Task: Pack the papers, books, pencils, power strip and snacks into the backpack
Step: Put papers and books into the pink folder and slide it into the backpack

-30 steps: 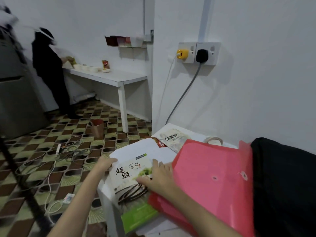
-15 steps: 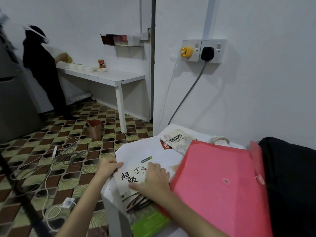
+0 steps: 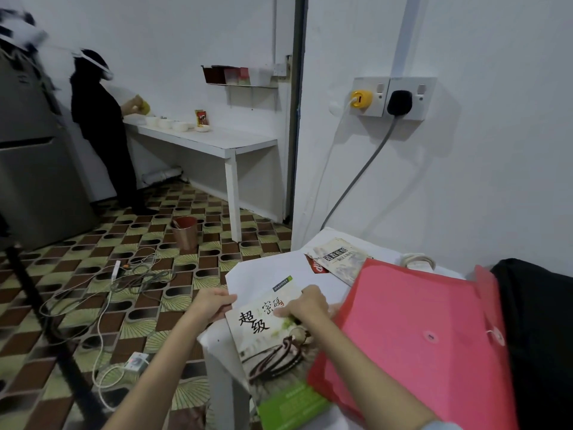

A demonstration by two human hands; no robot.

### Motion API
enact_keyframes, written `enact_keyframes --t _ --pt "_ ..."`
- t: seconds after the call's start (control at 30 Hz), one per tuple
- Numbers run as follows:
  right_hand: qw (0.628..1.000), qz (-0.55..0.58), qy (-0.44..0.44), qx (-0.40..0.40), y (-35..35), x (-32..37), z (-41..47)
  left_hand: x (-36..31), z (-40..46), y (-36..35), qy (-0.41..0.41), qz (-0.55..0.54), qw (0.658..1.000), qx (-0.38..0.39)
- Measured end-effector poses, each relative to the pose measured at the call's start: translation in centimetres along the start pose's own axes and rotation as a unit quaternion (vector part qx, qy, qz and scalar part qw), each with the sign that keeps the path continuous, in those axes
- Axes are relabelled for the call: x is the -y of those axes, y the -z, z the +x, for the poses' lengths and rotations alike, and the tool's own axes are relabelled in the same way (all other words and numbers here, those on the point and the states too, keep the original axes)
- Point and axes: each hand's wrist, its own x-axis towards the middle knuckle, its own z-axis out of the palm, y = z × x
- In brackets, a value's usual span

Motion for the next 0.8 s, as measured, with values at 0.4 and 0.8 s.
enact_keyframes --t 0.4,0.8 --pt "0.840 0.497 0.067 0.208 8.5 -4.5 0.5 -2.2 -0.9 -2.8 0.000 -0.060 0.996 0.066" --pt "0.740 0.629 0.066 0.231 9.9 -7.9 1.3 -1.1 -3.3 -8.8 -0.034 -0.031 0.996 -0.072"
